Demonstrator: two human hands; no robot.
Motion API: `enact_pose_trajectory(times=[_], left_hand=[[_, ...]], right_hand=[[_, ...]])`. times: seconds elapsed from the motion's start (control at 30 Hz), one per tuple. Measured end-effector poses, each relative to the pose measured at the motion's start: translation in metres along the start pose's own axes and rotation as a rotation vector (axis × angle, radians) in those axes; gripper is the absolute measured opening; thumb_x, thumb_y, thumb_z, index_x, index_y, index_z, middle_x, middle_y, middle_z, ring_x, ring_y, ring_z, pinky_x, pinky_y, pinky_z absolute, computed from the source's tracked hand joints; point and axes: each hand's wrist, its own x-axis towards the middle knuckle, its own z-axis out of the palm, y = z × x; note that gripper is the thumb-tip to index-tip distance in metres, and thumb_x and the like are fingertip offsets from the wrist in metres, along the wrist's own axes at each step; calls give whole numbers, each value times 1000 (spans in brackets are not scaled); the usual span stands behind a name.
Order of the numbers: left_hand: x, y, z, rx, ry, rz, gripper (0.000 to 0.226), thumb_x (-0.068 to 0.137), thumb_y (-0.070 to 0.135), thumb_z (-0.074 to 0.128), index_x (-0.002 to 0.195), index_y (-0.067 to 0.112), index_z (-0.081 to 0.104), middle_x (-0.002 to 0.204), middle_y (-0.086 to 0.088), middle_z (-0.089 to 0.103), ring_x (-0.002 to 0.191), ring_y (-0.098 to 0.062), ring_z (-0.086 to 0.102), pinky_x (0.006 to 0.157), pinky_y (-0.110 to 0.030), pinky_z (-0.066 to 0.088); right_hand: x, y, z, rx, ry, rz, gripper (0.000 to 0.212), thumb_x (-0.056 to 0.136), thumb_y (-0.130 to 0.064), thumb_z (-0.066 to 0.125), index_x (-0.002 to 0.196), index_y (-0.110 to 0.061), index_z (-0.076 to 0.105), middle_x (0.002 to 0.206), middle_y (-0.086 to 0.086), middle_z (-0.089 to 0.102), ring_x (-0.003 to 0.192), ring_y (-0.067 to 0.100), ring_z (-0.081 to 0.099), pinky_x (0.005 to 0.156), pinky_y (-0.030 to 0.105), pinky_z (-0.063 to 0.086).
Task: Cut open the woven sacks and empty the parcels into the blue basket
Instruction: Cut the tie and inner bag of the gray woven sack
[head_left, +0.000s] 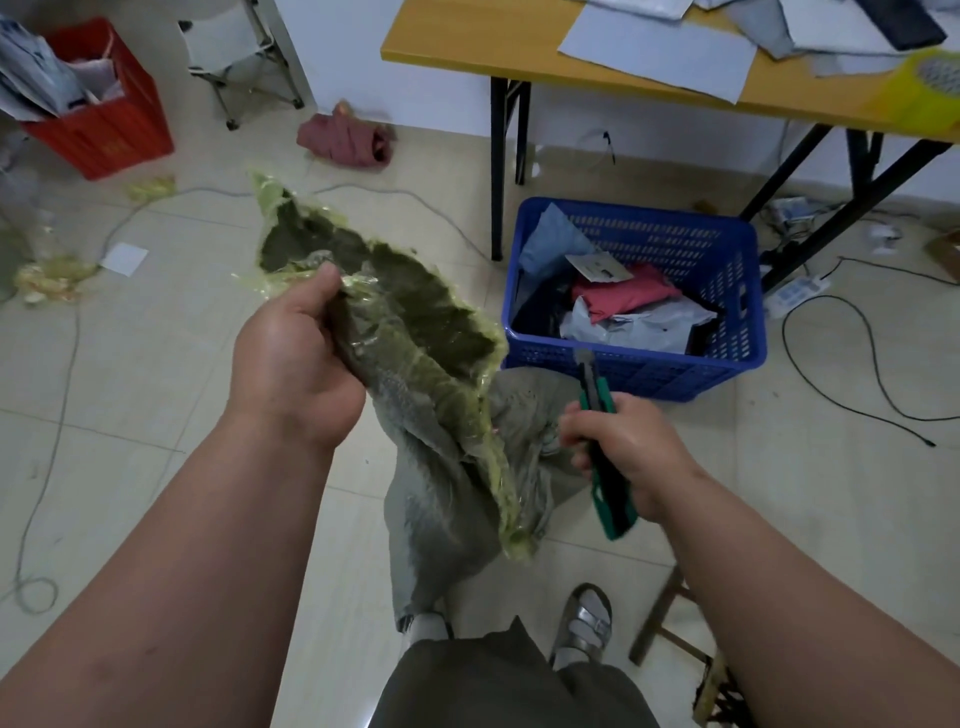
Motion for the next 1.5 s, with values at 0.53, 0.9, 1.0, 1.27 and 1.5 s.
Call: enact_pose_trajectory(times=[0.53, 0.9, 1.0, 1.27, 1.5], left_hand=[[5, 11, -46, 341, 159, -141, 9, 90, 22, 62, 89, 14, 65, 79, -2, 71, 80, -16, 66, 75, -35, 55], [-18, 30, -63, 944, 668, 686, 58, 66, 71, 68, 111, 38, 57, 121, 9, 59, 107, -7, 57, 91, -36, 49], [-22, 5, -19, 1441, 89, 784, 25, 91, 40, 57, 112, 28, 63, 113, 1, 63, 102, -13, 58, 92, -34, 48], [8, -82, -24, 2078, -200, 366, 49, 96, 58, 29, 87, 20, 58, 88, -3, 61, 94, -27, 57, 80, -41, 48], [15, -92, -16, 1407, -53, -110, 40, 97, 43, 46, 81, 10, 60, 75, -7, 57, 67, -21, 51, 60, -30, 39]], right_hand=[[34, 20, 44, -340, 203, -165, 15, 84, -13, 60, 78, -24, 52, 82, 10, 65, 81, 33, 66, 78, 52, 57], [26, -12, 44, -517, 261, -412, 5, 94, -17, 53, 93, -12, 54, 75, -2, 52, 72, 22, 52, 64, 34, 42], [18, -13, 47, -575, 220, -447, 7, 94, -18, 53, 88, -18, 50, 74, -4, 52, 70, 18, 51, 61, 33, 39], [-4, -2, 54, -596, 173, -479, 9, 92, -16, 56, 89, -24, 51, 81, -4, 58, 76, 19, 55, 64, 32, 41], [-18, -3, 47, -604, 49, -441, 10, 94, -20, 56, 103, -22, 53, 91, -2, 61, 84, 22, 61, 73, 37, 53]])
